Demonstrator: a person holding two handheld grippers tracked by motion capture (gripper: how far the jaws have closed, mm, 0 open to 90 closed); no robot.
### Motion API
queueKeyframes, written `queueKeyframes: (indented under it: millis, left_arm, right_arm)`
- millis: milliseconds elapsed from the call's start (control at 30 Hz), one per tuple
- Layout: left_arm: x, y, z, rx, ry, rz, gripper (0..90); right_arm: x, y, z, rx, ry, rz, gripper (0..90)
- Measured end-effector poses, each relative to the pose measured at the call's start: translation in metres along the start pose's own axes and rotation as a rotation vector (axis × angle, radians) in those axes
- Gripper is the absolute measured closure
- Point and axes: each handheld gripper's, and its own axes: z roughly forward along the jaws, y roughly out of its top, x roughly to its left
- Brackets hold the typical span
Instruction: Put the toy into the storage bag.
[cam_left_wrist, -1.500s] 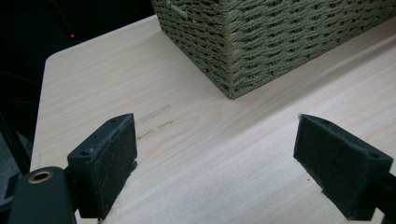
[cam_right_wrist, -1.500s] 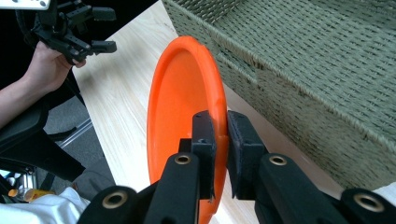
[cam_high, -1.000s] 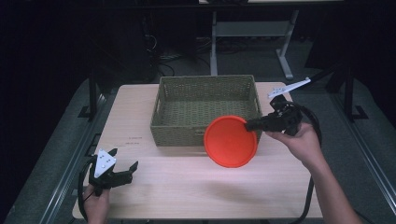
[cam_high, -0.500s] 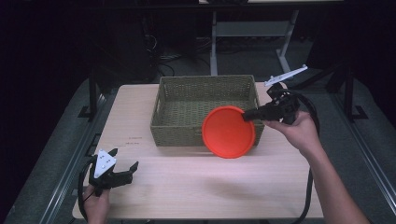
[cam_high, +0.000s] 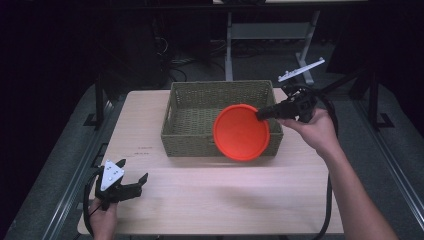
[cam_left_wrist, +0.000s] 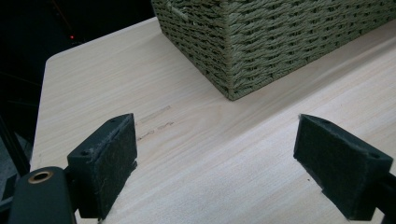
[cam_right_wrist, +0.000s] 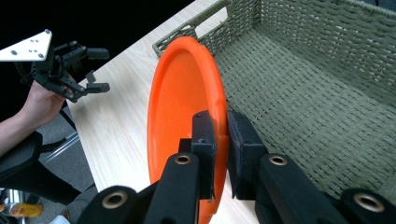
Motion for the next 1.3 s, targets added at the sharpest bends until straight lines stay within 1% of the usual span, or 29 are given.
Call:
queueKeyframes:
  millis: [233, 367, 433, 467, 567, 800, 1000, 1067, 1200, 1300]
  left_arm:
    - [0.001, -0.001, 0.0, -0.002, 0.0, -0.008, 12.8]
    - [0.001, 0.0, 0.0, -0.001, 0.0, -0.002, 12.8]
    - [0.0, 0.0, 0.0, -0.006, 0.0, -0.006, 12.8]
    - [0.001, 0.0, -0.001, 0.0, 0.0, 0.0, 12.8]
    - [0.001, 0.0, -0.001, 0.001, 0.0, -0.003, 12.8]
    - [0.002, -0.001, -0.001, 0.0, -0.001, -0.007, 12.8]
    - [0.001, 0.0, -0.002, 0.0, 0.001, 0.001, 12.8]
    - [0.001, 0.0, -0.002, -0.001, -0.002, -0.002, 12.8]
    - [0.001, -0.001, -0.001, -0.004, -0.001, -0.005, 12.8]
    - [0.001, -0.001, -0.001, -0.001, -0.002, -0.005, 12.8]
  right_arm:
    - [-0.004, 0.011, -0.001, -0.005, -0.003, 0.004, 82.0]
    - [-0.005, 0.015, 0.0, -0.003, -0.008, 0.008, 82.0]
    - [-0.005, 0.018, 0.0, -0.003, -0.011, 0.007, 82.0]
    - [-0.006, 0.019, 0.0, -0.006, -0.01, 0.005, 82.0]
    - [-0.008, 0.023, 0.001, -0.008, -0.011, 0.012, 82.0]
    - [-0.012, 0.033, 0.002, -0.015, -0.03, 0.011, 82.0]
    - [-0.019, 0.036, 0.002, -0.028, -0.033, 0.035, 82.0]
    - [-0.024, 0.038, 0.004, -0.03, -0.041, 0.047, 81.9]
    - [-0.03, 0.04, 0.008, -0.031, -0.048, 0.066, 81.9]
    - [-0.033, 0.042, 0.01, -0.03, -0.056, 0.071, 81.9]
